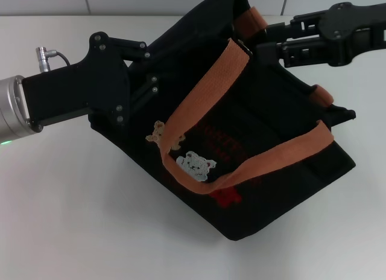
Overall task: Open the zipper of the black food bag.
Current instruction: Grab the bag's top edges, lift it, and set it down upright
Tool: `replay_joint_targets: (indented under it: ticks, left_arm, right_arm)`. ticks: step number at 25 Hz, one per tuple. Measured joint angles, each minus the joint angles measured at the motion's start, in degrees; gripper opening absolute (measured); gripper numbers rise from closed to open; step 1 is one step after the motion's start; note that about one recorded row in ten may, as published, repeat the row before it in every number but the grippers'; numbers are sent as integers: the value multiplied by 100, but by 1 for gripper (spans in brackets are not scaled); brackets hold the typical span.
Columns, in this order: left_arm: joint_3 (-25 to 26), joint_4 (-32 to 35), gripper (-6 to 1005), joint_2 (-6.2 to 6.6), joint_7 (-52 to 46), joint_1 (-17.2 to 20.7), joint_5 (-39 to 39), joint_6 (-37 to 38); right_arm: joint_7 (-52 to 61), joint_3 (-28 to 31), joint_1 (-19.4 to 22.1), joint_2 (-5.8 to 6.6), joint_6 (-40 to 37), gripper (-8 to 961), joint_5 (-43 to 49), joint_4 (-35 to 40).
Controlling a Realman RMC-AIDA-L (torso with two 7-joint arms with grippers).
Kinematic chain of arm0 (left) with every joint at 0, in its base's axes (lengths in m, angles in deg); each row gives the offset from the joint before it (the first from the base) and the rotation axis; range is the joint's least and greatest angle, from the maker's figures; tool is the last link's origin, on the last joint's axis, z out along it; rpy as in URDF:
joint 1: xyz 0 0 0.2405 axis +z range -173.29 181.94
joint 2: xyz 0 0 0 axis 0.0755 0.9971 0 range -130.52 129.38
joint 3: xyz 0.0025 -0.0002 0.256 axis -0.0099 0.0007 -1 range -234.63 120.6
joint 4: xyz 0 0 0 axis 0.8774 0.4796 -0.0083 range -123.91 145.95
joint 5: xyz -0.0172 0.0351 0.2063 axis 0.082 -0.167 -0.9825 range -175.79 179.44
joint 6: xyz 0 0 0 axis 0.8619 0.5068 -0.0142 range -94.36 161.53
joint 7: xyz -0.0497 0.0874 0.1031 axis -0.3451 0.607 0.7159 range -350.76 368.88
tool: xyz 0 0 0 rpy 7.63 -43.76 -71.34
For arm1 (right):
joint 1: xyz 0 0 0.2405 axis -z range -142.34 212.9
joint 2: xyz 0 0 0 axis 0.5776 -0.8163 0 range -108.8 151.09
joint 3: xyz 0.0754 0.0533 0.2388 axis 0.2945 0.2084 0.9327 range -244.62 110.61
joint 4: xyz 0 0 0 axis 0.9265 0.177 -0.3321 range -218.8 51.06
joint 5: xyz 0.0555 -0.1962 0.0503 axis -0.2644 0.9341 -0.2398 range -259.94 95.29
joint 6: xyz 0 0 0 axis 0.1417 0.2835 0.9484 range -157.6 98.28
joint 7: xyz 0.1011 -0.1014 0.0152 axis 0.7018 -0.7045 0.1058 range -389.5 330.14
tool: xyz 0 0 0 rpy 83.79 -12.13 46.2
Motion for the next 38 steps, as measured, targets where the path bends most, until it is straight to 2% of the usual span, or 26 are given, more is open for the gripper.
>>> replay_joint_targets:
  ticks: [6, 10, 18, 35, 38]
  left_arm:
    - [-7, -16, 119, -3, 33, -8, 0, -1]
    - [-7, -15, 119, -3, 43, -18, 0, -3]
    - [-7, -24, 118, -3, 80, -23, -1, -8]
    - [22, -71, 118, -3, 133, 26, -7, -14]
    - [31, -71, 118, -3, 139, 30, -8, -14]
  right_arm:
    - [239, -320, -171, 0, 288, 573, 223, -34]
    - [442, -529, -343, -1, 365, 579, 452, -55]
    - [571, -777, -514, -8, 505, 441, 947, -38]
    - [200, -810, -406, -25, 710, 60, 901, 79]
    - [172, -812, -345, -25, 682, 29, 894, 156]
